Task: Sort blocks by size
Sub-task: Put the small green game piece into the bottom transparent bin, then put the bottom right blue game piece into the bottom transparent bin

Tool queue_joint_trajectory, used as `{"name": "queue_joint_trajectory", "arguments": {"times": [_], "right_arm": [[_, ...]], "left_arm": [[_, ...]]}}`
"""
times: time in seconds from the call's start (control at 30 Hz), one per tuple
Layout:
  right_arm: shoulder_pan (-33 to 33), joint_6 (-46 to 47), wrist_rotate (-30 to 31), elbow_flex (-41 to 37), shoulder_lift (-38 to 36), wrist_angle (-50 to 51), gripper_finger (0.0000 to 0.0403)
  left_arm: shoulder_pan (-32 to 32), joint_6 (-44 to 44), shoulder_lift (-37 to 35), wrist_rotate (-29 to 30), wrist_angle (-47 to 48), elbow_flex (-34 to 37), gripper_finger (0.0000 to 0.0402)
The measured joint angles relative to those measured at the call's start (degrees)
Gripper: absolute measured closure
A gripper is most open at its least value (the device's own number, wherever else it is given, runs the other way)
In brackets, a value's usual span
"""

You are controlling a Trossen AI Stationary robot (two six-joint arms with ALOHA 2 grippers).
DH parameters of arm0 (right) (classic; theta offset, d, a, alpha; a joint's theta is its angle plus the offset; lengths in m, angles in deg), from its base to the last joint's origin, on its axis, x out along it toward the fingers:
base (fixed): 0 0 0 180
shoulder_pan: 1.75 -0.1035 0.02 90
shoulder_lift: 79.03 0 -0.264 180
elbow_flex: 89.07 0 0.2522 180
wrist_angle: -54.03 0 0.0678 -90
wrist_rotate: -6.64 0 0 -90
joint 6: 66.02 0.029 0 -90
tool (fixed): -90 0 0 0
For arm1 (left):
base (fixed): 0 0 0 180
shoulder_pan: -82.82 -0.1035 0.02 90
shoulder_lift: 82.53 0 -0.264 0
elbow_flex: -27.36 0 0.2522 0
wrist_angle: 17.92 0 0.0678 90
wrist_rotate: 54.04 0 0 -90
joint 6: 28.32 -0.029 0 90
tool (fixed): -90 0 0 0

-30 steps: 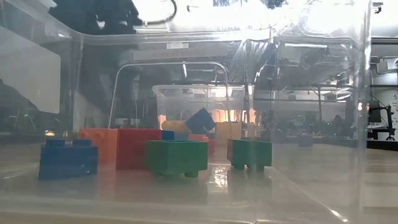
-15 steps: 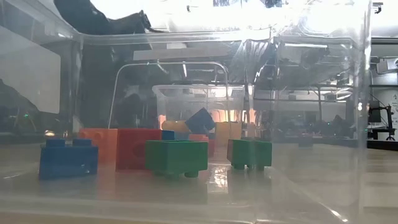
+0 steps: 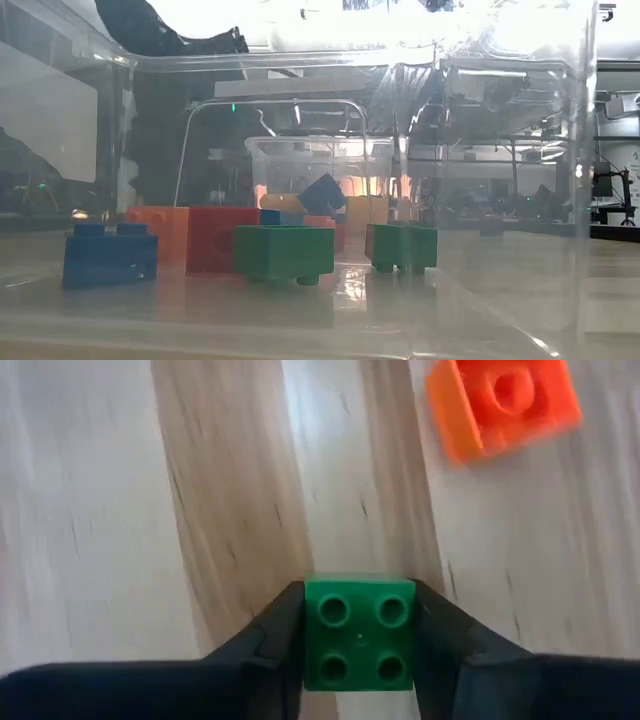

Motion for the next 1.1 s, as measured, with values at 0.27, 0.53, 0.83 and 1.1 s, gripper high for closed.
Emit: {"name": "queue_joint_trajectory", "arguments": {"times": [0.27,0.53,0.83,1.1], "right_arm": [[0.2,-3.8,1.0,0.0,0.0,0.0,0.0043],[0.6,-7.6,1.9,0.0,0.0,0.0,0.0043],[1.9,-15.5,-0.2,0.0,0.0,0.5,0.0043],[3.2,-17.7,-6.4,0.0,0.0,4.2,0.0043]], "left_arm": [[-7.9,-3.1,-12.5,13.5,14.2,-9.1,0.0305],[-1.0,12.0,-27.0,3.2,5.2,-15.0,0.0301],[29.0,20.9,-19.1,7.4,-0.6,-15.7,0.0285],[32.4,23.0,-11.0,5.8,-9.3,-16.4,0.0214]]}}
